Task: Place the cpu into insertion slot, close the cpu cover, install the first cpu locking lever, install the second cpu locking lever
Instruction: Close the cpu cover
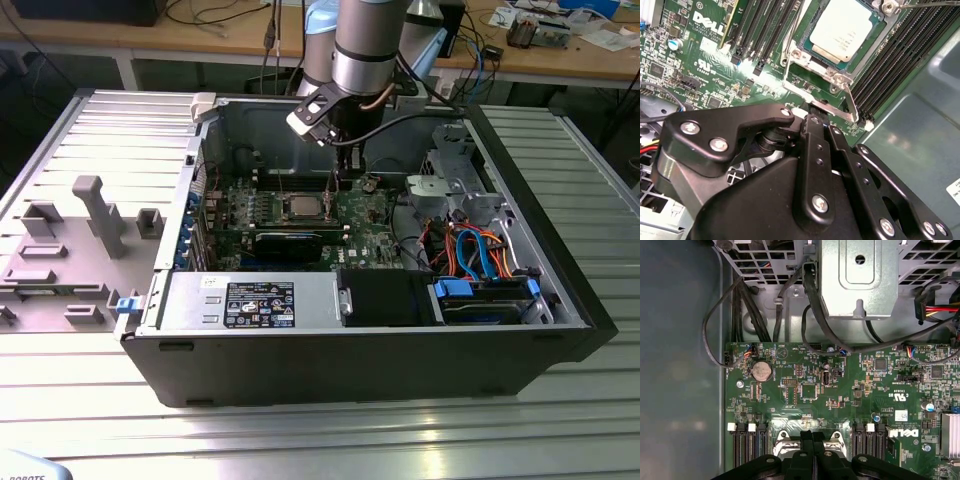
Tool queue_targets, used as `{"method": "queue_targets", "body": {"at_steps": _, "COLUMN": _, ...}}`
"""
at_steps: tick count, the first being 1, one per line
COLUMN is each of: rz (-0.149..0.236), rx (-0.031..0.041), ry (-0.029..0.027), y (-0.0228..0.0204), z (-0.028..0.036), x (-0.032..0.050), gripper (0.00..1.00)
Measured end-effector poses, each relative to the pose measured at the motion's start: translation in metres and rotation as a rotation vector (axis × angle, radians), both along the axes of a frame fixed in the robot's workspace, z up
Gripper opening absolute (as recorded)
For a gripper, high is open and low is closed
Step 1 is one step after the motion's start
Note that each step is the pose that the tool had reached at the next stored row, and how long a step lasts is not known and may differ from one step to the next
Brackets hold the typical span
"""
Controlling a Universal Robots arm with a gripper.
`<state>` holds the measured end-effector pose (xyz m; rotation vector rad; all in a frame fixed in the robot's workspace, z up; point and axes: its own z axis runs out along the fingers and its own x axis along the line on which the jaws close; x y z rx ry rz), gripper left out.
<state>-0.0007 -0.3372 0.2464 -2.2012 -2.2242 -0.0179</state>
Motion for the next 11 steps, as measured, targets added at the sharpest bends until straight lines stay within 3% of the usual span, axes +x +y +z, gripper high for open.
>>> {"method": "queue_targets", "body": {"at_steps": 11, "rz": 0.0, "rx": 0.0, "ry": 0.0001, "y": 0.0, "z": -0.0003, "x": -0.0022, "gripper": 0.11}}
